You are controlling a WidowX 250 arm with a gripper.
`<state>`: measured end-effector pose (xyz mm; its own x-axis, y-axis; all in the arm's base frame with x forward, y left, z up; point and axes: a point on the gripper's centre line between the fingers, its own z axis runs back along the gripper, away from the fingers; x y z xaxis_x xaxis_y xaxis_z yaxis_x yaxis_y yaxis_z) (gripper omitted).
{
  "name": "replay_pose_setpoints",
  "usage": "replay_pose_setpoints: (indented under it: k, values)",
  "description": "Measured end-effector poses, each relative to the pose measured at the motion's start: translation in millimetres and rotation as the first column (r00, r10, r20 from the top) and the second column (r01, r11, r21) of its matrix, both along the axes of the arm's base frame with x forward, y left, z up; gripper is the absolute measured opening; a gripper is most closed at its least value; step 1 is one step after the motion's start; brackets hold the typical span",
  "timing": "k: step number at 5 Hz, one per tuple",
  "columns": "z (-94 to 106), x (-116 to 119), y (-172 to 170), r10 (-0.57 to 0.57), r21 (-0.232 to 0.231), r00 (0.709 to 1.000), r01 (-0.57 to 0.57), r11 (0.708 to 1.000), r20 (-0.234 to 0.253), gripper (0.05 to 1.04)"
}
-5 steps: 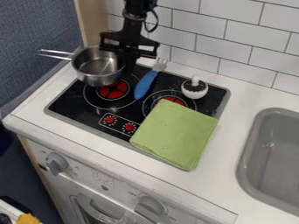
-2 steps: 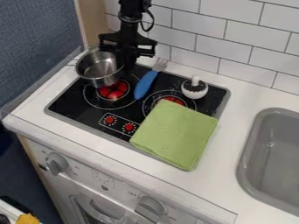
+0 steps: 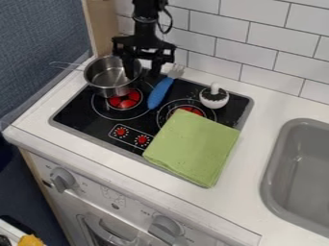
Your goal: Move the silver pot to the top left side of the burner
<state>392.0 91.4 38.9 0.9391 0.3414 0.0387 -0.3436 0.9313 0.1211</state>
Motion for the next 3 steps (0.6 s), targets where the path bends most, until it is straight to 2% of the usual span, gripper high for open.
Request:
replay_pose_setpoints:
  k: [1, 2, 3]
  values:
    - [37.9, 3, -18, -0.218, -0.014, 0.976, 0.218, 0.976, 0.007, 1.017]
    - [56.9, 3, -37, -0.370, 0.012, 0.929, 0.370, 0.929, -0.007, 1.011]
    - [52.0, 3, -47, -0.434, 0.023, 0.901, 0.435, 0.900, -0.016, 1.007]
